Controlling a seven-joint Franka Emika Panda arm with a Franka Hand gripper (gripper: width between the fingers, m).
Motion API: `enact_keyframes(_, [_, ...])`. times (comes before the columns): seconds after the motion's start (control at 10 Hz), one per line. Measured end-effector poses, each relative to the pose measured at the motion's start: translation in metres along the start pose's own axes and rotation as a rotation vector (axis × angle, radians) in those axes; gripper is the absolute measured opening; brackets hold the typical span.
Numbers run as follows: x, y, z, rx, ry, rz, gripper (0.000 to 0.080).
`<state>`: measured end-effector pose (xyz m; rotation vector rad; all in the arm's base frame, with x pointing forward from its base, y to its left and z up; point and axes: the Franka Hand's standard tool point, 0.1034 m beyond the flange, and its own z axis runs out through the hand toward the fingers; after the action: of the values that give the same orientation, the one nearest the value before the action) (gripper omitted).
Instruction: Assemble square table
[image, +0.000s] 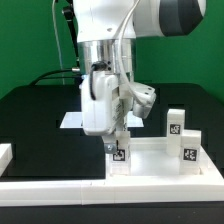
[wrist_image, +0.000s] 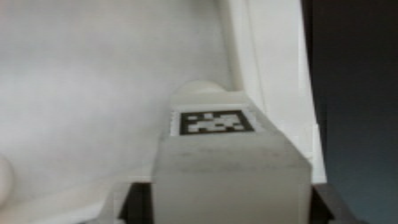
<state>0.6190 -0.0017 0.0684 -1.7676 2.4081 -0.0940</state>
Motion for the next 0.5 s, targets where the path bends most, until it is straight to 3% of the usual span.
enact_keyframes(0.1, [0.0,0.0,0.0,-0.001,0.001,0.017,0.0291])
enact_keyframes(0.3, [-0.001,0.001,0.001,-0.003,0.004,-0.007,0.0521])
enact_keyframes(0.4, [-0.007,0.001,0.001,-0.005,0.023,-0.232,0.0521])
enact_keyframes(0.5, [-0.012,0.001,0.001,-0.006,0.019,-0.427,0.0622])
